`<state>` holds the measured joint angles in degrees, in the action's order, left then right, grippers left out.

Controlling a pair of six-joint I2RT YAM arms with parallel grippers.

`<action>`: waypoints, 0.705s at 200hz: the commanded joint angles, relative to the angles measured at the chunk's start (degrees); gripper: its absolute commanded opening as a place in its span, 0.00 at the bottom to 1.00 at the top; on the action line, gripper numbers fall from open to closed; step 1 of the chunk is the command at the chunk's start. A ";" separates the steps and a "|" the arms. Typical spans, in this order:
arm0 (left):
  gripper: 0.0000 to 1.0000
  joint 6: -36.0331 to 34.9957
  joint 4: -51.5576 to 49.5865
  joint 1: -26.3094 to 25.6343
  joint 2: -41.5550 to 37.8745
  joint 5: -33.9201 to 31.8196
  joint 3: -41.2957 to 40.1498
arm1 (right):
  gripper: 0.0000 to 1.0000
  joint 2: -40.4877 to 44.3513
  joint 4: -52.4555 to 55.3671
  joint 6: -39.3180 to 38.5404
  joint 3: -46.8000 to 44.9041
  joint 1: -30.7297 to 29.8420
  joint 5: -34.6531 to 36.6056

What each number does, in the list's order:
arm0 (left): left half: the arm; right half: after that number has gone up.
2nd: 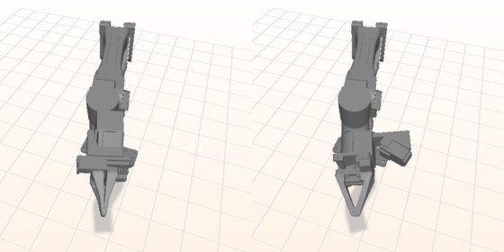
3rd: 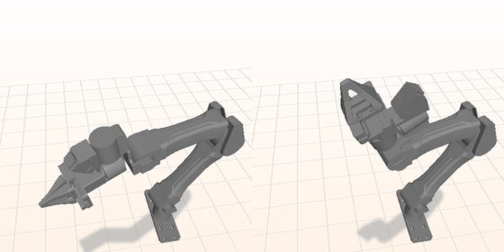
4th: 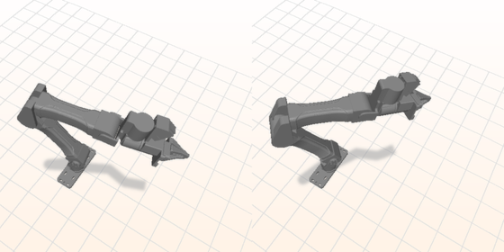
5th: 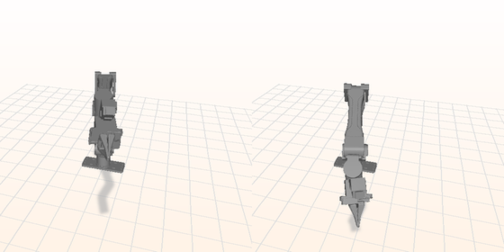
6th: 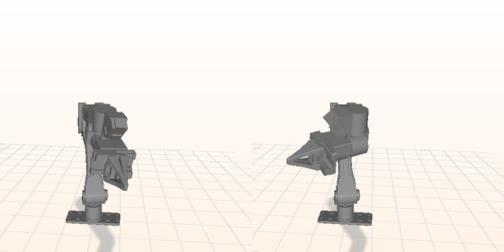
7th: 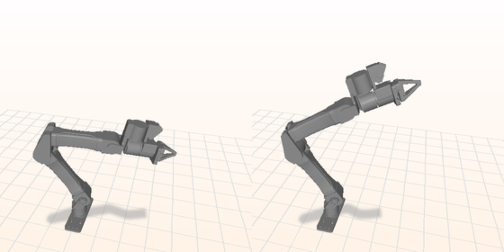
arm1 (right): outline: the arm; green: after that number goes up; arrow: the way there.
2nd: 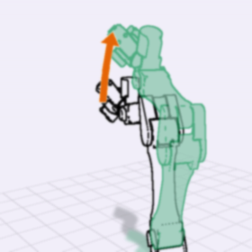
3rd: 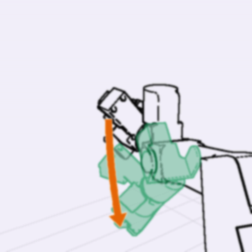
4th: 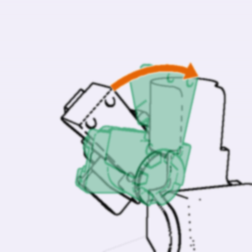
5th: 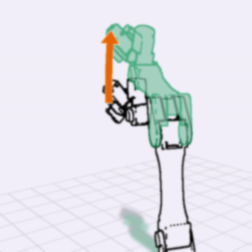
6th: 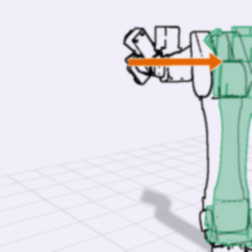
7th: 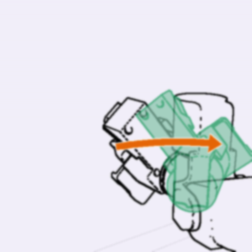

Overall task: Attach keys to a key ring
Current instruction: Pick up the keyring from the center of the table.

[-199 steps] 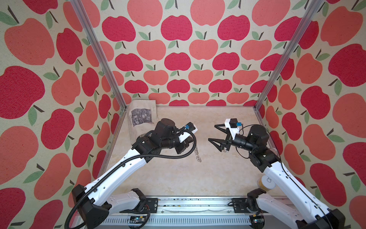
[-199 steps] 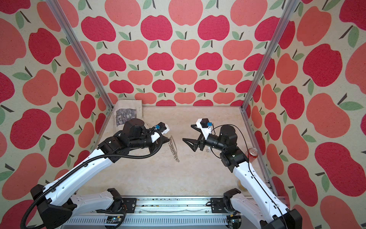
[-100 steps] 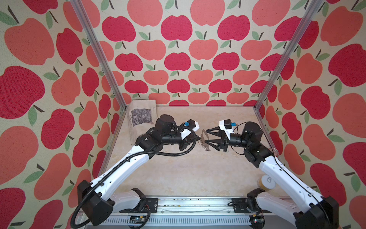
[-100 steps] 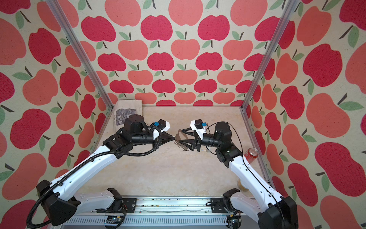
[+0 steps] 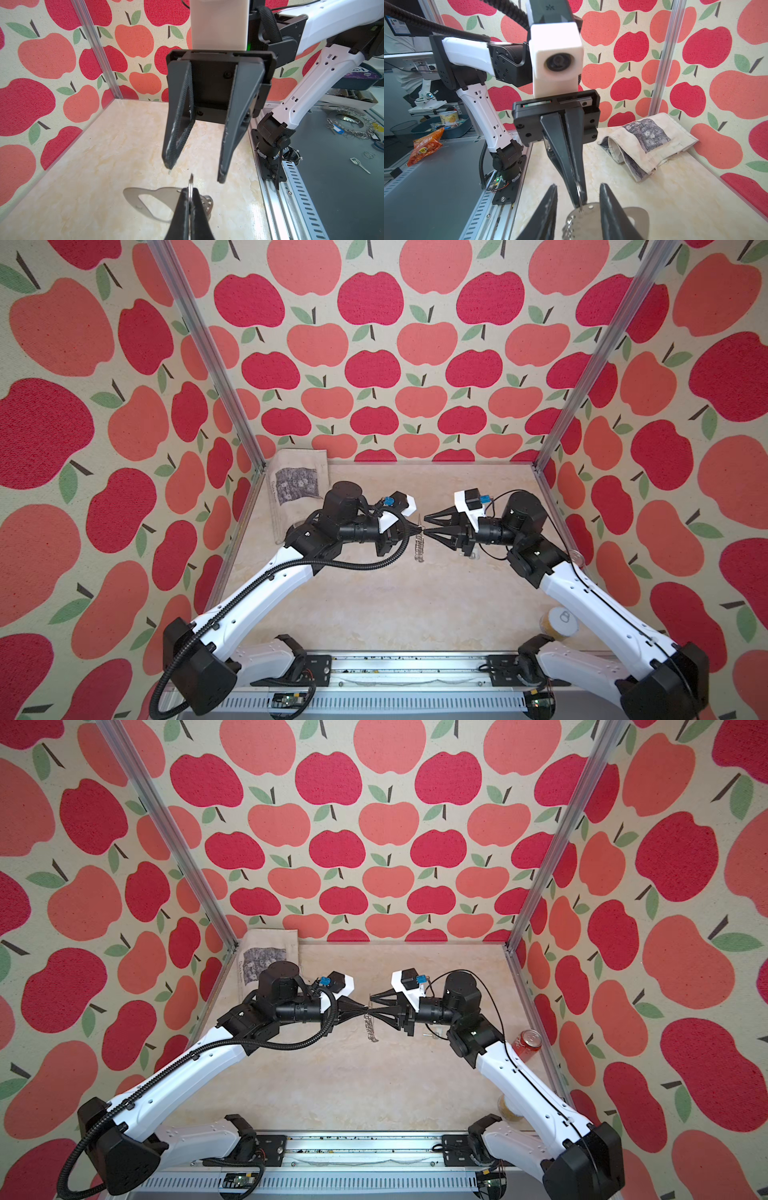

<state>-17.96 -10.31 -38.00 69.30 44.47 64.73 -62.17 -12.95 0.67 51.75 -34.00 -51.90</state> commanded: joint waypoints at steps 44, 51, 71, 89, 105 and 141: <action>0.00 -4.95 4.35 0.55 -6.71 4.08 -5.80 | 0.35 3.28 6.80 -5.55 0.72 -1.60 3.38; 0.00 -5.22 4.42 0.55 -8.47 4.18 -6.21 | 0.35 3.29 7.29 -5.71 0.82 -1.60 3.26; 0.00 -6.12 4.15 0.56 -9.76 4.72 -6.96 | 0.34 3.20 7.06 -5.10 1.09 -1.68 2.60; 0.00 -6.87 4.56 0.74 -10.11 4.58 -7.19 | 0.33 3.02 6.71 -4.49 1.34 -1.60 1.65; 0.00 -7.01 5.00 1.09 -9.61 4.77 -7.21 | 0.33 3.18 7.65 -5.09 1.51 -1.62 1.54; 0.00 -6.85 6.92 1.76 -7.98 6.24 -7.38 | 0.32 3.36 7.86 -5.12 1.47 -1.85 1.10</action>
<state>-23.59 -6.46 -36.82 60.49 47.66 58.02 -59.48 -6.28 -3.70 52.07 -35.35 -49.65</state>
